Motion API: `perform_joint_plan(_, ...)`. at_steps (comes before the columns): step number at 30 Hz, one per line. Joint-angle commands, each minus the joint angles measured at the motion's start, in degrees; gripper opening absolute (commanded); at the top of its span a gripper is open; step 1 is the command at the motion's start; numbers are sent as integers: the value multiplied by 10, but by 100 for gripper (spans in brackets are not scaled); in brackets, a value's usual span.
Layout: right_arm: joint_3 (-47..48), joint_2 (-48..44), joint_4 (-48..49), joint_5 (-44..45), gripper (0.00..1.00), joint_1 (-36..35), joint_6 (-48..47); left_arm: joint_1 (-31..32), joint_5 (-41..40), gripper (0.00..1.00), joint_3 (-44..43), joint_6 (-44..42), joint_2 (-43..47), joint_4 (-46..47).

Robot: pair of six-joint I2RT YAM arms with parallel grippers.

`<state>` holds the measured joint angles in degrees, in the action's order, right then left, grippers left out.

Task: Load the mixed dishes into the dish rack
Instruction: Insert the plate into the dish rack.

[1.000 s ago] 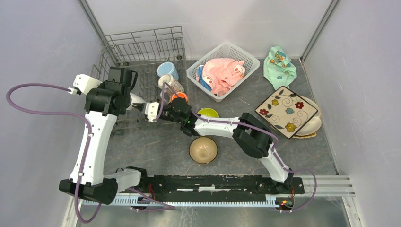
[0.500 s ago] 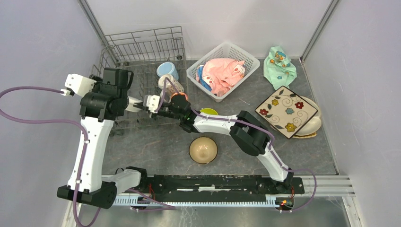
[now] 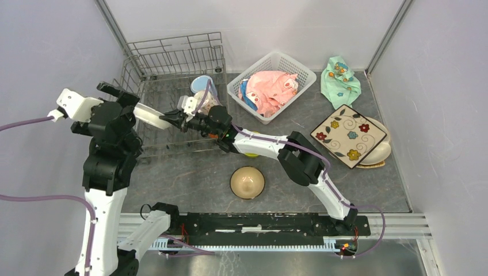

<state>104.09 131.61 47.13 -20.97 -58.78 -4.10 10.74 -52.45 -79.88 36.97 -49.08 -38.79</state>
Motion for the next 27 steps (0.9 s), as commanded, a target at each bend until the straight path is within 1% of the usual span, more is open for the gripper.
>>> perform_joint_plan(1, 65, 0, 145, -2, 0, 6, 68, 0, 49, 100, 9, -144, 0, 114)
perform_joint_plan(3, 72, 10, 163, -4, 0, 10, 102, 0, 56, 100, 15, -160, 0, 127)
perform_joint_plan(5, 81, 22, 184, -9, 0, 15, 134, 0, 65, 100, 33, -198, 0, 150)
perform_joint_plan(7, 92, 32, 187, -9, 0, 19, 147, 0, 81, 100, 57, -231, -2, 168)
perform_joint_plan(9, 103, 37, 185, -4, 0, 22, 154, 0, 93, 100, 65, -246, -8, 173)
perform_joint_plan(12, 123, 45, 184, -2, 0, 25, 170, -1, 112, 100, 50, -247, -24, 161)
perform_joint_plan(16, 132, 49, 194, 0, 0, 28, 197, 0, 171, 100, -4, -241, -49, 128)
perform_joint_plan(19, 130, 51, 209, -2, 0, 31, 216, 0, 201, 100, -25, -238, -58, 116)
perform_joint_plan(27, 158, 81, 223, -36, 0, 31, 259, -1, 213, 100, -6, -242, -34, 149)
